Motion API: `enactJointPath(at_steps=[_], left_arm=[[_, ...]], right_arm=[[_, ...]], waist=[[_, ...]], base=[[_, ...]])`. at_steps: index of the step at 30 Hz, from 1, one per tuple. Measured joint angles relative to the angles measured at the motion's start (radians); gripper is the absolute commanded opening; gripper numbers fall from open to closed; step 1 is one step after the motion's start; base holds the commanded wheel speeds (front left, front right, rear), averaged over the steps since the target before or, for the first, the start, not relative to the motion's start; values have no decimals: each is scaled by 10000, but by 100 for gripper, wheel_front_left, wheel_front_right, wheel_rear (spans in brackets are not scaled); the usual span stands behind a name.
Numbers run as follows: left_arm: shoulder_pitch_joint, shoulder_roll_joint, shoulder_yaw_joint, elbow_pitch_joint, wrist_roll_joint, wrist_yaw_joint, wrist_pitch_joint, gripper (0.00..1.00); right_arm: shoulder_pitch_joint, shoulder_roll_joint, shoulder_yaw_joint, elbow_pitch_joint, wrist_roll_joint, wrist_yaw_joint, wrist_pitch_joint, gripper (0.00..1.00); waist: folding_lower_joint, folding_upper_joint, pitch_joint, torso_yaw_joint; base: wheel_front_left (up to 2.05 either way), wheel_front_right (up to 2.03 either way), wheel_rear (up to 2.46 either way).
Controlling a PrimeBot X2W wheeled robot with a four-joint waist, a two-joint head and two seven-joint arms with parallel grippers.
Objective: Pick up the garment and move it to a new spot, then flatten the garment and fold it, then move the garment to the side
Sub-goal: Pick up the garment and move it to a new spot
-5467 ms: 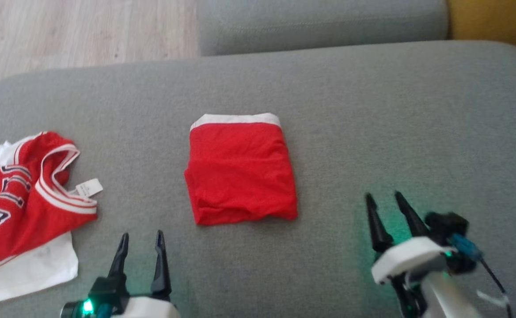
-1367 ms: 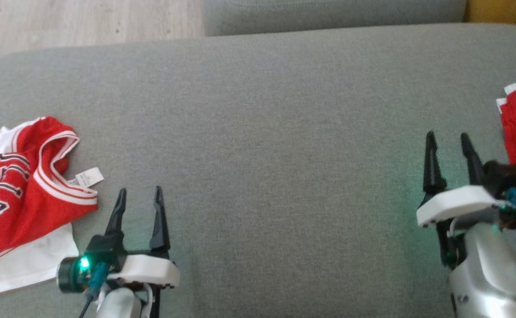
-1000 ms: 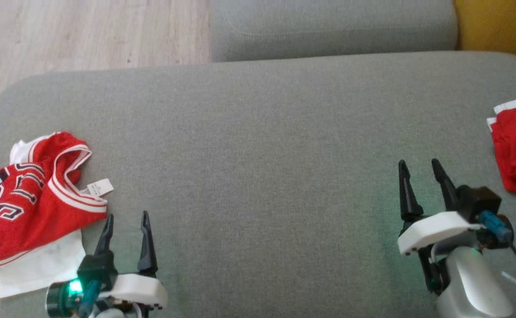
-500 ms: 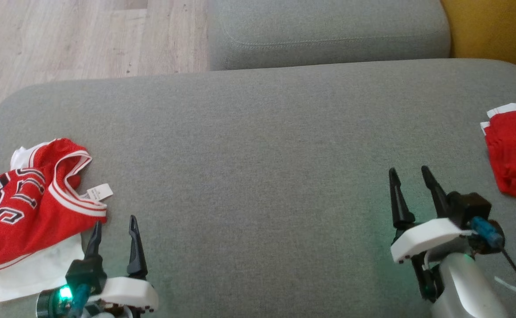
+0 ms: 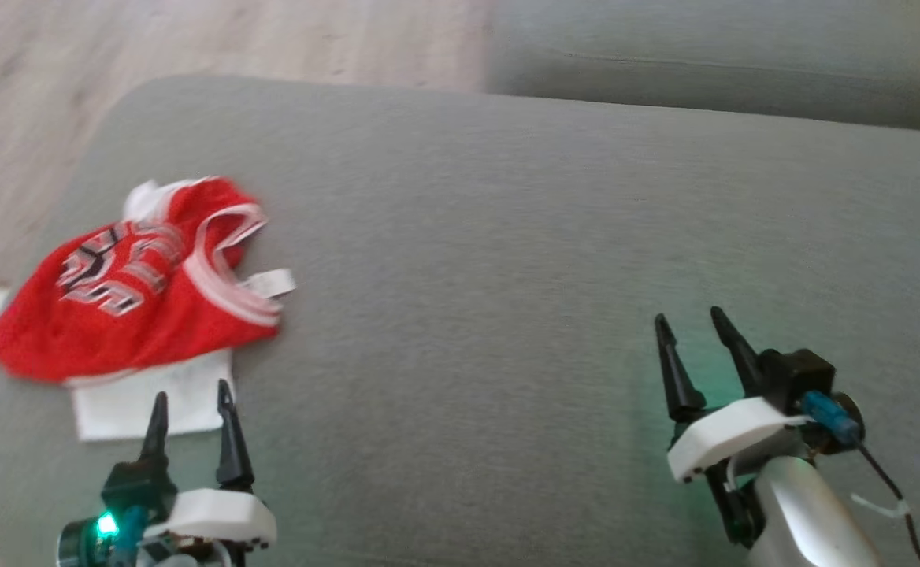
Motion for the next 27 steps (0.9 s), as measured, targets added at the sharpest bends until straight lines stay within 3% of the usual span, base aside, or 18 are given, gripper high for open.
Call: enactJointPath(at_steps=[7,12,19,27], left_arm=[[45,-4,617,-138,-157,140,0,100],[102,-2,1064,-165,-157,40,0,100],[-329,17,1877,-211,-234,-794,0,100],[-2618,963,2161,274,-174,-1519,0,100]], right_arm=[[-272,6,470,77,27,0,0,100],[-402,8,761,134,125,0,0,100],[-670,2,924,270,115,0,0,100],[-1130,-6,995,245,-15,0,0,100]], waist=[[0,0,246,1376],[-1,0,459,1945],[0,0,909,1789],[1,0,1570,1288]], base=[[0,0,0],[0,0,0],[0,0,0],[0,0,0]])
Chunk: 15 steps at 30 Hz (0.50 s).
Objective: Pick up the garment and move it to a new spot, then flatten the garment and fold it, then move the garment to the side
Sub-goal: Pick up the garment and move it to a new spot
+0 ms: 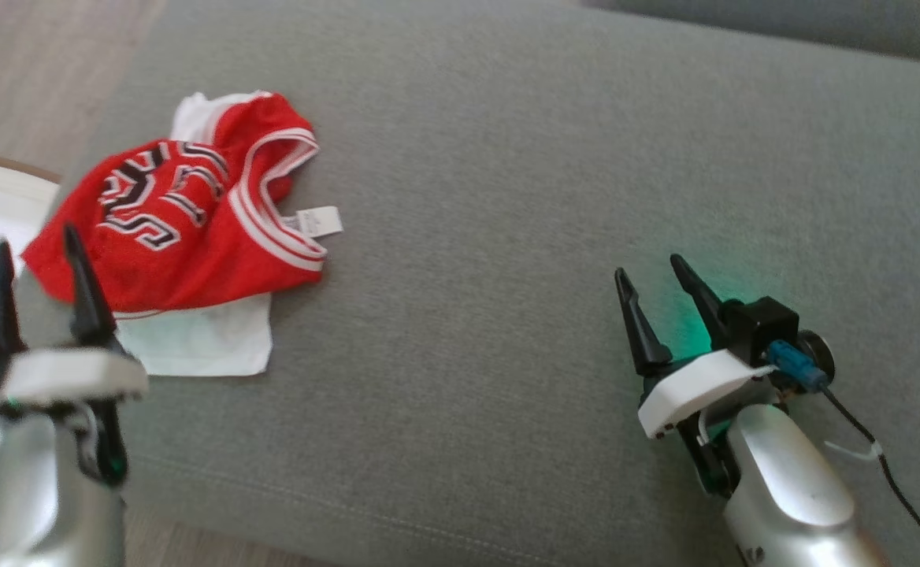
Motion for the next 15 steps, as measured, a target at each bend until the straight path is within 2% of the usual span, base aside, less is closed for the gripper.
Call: enactJointPath(at_steps=[6,10,15], left_arm=[[-1591,830,-934,1394,-510,-240,614,100],[-2559,1258,-1931,2410,-1471,-278,1352,100],[-2973,1716,-2527,3417,-2615,-278,2516,100]], right_arm=[[-291,-13,-31,-69,-240,0,0,100],[-572,-29,-15,-150,-328,0,0,100],[-735,-35,-13,-324,-330,0,-2,100]], waist=[[0,0,613,-484],[1,0,976,-868],[0,0,1326,-1374]], base=[[0,0,0],[0,0,0],[0,0,0]])
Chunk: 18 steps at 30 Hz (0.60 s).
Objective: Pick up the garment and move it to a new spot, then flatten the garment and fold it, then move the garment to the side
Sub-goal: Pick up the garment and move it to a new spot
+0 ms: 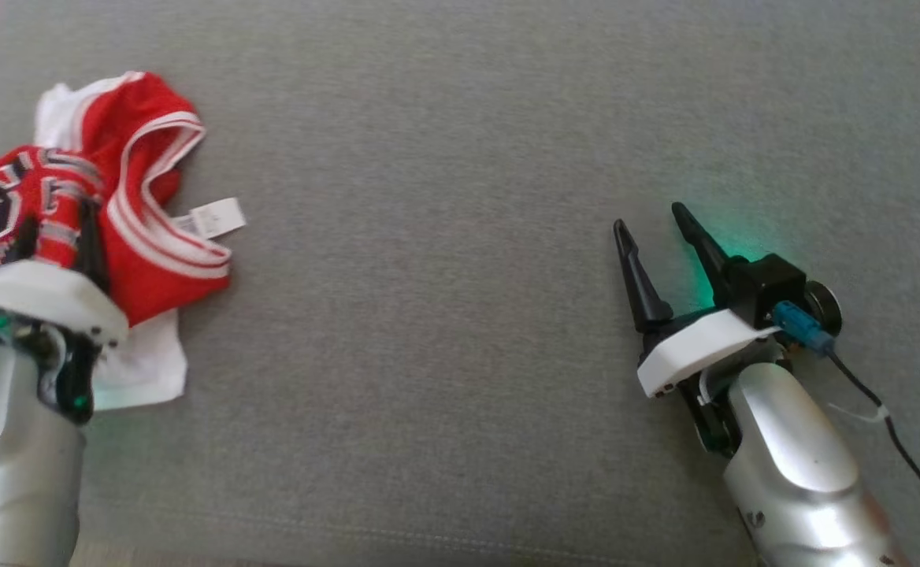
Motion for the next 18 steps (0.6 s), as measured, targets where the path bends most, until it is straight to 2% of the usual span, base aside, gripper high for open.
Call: enactJointPath(at_steps=[7,8,9,10,18], left_arm=[[-133,230,-305,1183,-828,0,1283,100],[-204,288,-345,1241,-905,0,1369,85],[-278,309,-385,1283,-991,2,1417,32],[-329,316,-422,1313,-1055,2,1415,0],[-376,362,-1488,849,-1035,0,297,0]], right_arm=[[-176,0,-82,-161,-2,0,0,100],[-179,2,-84,-173,-2,0,0,100],[-179,2,-102,-180,-2,0,0,100],[-181,2,-113,-182,-2,0,0,100],[-134,0,-301,-130,6,0,0,100]], waist=[[-2,0,324,-538],[-2,0,346,-573],[-1,1,357,-598],[-1,0,354,-612],[-1,0,-3,-633]], base=[[0,0,0],[0,0,0],[0,0,0],[0,0,0],[0,0,0]])
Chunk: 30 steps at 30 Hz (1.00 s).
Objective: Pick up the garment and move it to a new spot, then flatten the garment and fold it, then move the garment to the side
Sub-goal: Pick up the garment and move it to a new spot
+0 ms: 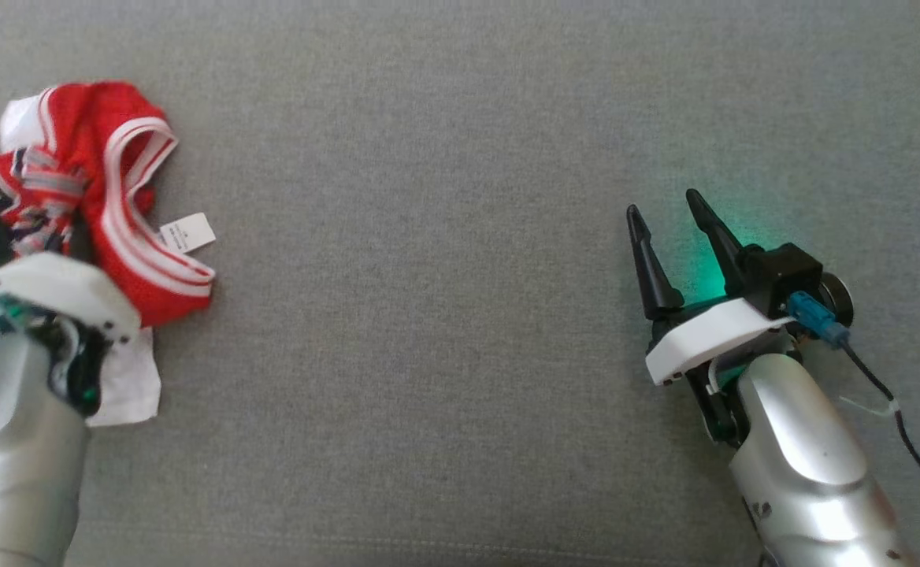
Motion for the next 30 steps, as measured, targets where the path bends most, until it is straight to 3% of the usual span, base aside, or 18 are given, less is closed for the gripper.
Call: enactJointPath(at_steps=[7,15,25,30], left_arm=[[-498,33,-1463,-1689,-504,0,-585,0],[-547,-186,-3384,-3515,-1275,0,-571,0],[-918,-1653,-4389,-4149,-1737,0,-995,0],[-955,-2230,-4614,-3459,-1829,17,-1143,0]], right_arm=[[162,2,36,-4,408,0,0,100],[608,4,259,-4,874,0,0,100],[626,6,502,-81,1248,0,0,100],[653,6,685,-107,1413,0,0,100]], waist=[[-1,0,-700,-203],[-1,1,-1292,-1306],[-1,1,-1569,-2708],[-1,1,-1649,-3297]], base=[[0,0,0],[0,0,0],[0,0,0],[0,0,0]])
